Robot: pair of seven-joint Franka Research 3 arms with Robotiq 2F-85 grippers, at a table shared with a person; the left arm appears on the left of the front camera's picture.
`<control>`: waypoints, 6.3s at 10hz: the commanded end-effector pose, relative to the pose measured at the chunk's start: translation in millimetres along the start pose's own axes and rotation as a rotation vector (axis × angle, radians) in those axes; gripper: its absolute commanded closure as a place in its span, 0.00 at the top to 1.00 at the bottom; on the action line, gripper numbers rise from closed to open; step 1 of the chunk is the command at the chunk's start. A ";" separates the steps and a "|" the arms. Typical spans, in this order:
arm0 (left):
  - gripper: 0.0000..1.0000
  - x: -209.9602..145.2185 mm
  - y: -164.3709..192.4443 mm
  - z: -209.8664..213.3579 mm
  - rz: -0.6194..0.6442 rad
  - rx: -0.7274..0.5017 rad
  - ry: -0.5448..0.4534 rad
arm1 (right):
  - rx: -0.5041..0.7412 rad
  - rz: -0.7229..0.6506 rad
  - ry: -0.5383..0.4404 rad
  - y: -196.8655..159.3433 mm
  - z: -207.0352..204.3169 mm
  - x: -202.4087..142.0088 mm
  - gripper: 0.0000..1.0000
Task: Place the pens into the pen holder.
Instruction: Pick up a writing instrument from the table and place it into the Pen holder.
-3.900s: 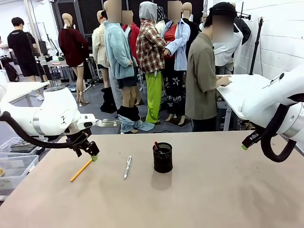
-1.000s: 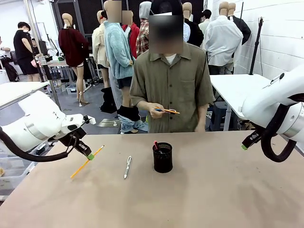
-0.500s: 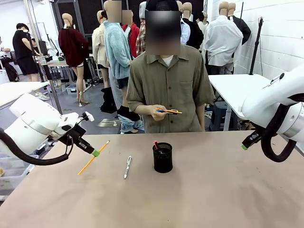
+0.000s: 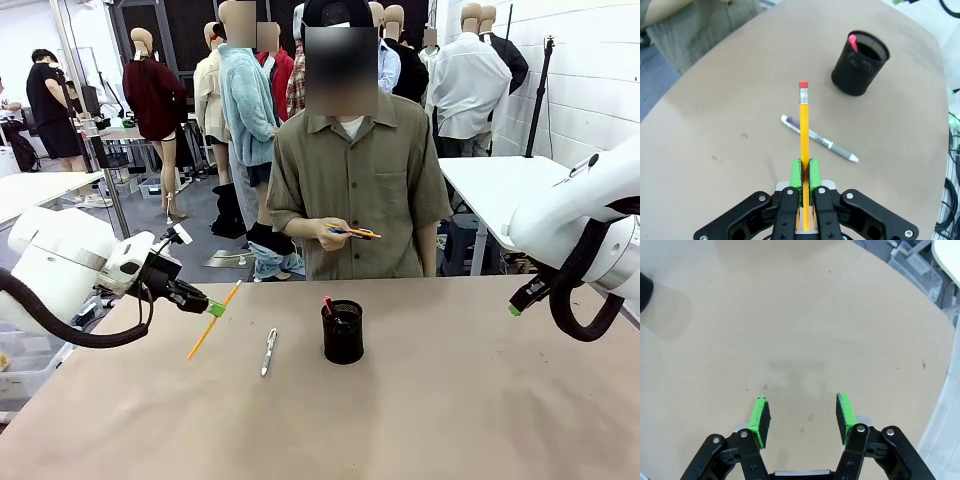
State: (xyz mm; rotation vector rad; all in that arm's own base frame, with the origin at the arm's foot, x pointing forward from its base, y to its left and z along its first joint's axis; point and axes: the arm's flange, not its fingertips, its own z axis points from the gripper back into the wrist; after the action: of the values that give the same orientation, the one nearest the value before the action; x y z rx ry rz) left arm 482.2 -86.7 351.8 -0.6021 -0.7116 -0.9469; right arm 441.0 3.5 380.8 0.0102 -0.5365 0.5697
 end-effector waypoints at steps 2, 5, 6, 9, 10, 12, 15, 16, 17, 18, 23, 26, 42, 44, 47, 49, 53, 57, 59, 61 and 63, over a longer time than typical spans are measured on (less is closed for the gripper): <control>0.00 -4.3 -1.7 -5.0 -0.029 -0.047 -0.166 | 0.003 0.005 -0.023 -1.0 -1.0 -2.5 0.67; 0.00 1.0 -4.2 -21.0 -0.066 -0.090 -0.253 | 0.003 0.005 -0.023 -1.0 -1.0 -2.5 0.67; 0.00 2.8 -5.8 -25.1 -0.090 -0.112 -0.278 | 0.003 0.005 -0.023 -1.0 -1.0 -2.5 0.67; 0.00 16.1 -11.0 -38.9 -0.130 -0.179 -0.368 | 0.003 0.005 -0.023 -1.0 -1.0 -2.5 0.67; 0.00 21.4 -14.7 -44.4 -0.151 -0.192 -0.369 | 0.003 0.005 -0.023 -1.0 -1.0 -2.5 0.67; 0.00 14.4 -20.7 -33.7 -0.171 -0.218 -0.370 | 0.003 0.005 -0.023 -1.0 -1.0 -2.5 0.67; 0.00 -48.6 -32.0 55.5 -0.210 -0.141 -0.444 | 0.003 0.005 -0.023 -1.0 -1.0 -2.5 0.67; 0.00 -74.0 -31.7 78.7 -0.219 -0.093 -0.470 | 0.003 0.005 -0.023 -1.0 -1.0 -2.5 0.67; 0.00 -104.4 -32.3 103.6 -0.212 -0.065 -0.526 | 0.003 0.005 -0.023 -1.0 -1.0 -2.5 0.67; 0.00 -131.3 -35.7 123.3 -0.177 0.007 -0.573 | 0.003 0.005 -0.023 -1.0 -1.0 -2.5 0.67; 0.00 -121.1 -39.8 112.1 -0.176 0.003 -0.715 | 0.003 0.005 -0.023 -1.0 -1.0 -2.5 0.67; 0.00 -50.4 -30.4 74.6 -0.229 -0.114 -0.651 | 0.003 0.005 -0.023 -1.0 -1.0 -2.5 0.67; 0.00 110.5 -42.8 -97.3 -0.388 -0.478 -0.684 | 0.003 0.005 -0.023 -1.0 -1.0 -2.5 0.67; 0.00 114.8 -36.4 -113.1 -0.370 -0.464 -0.689 | 0.003 0.005 -0.023 -1.0 -1.0 -2.5 0.67; 0.00 114.6 -32.8 -134.5 -0.355 -0.497 -0.712 | 0.003 0.005 -0.023 -1.0 -1.0 -2.5 0.67; 0.00 113.2 -27.5 -150.5 -0.316 -0.503 -0.704 | 0.003 0.005 -0.023 -1.0 -1.0 -2.5 0.67; 0.00 108.2 -24.5 -169.7 -0.283 -0.526 -0.666 | 0.003 0.005 -0.023 -1.0 -1.0 -2.5 0.67; 0.00 106.1 -35.7 -190.4 -0.281 -0.574 -0.610 | 0.003 0.005 -0.023 -1.0 -1.0 -2.5 0.67; 0.00 108.5 -35.2 -193.9 -0.279 -0.575 -0.594 | 0.003 0.005 -0.023 -1.0 -1.0 -2.5 0.67; 0.12 110.2 -35.2 -196.5 -0.292 -0.580 -0.586 | 0.003 0.005 -0.023 -1.0 -1.0 -2.5 0.67; 0.52 110.8 -35.4 -195.7 -0.294 -0.580 -0.581 | 0.003 0.005 -0.023 -1.0 -1.0 -2.5 0.67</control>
State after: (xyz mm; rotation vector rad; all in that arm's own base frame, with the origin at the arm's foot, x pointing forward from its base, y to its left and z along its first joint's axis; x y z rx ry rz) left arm 541.6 -298.6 317.8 -1.3497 -1.1013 -1.2742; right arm 441.0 3.2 380.8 0.0122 -0.5373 0.5710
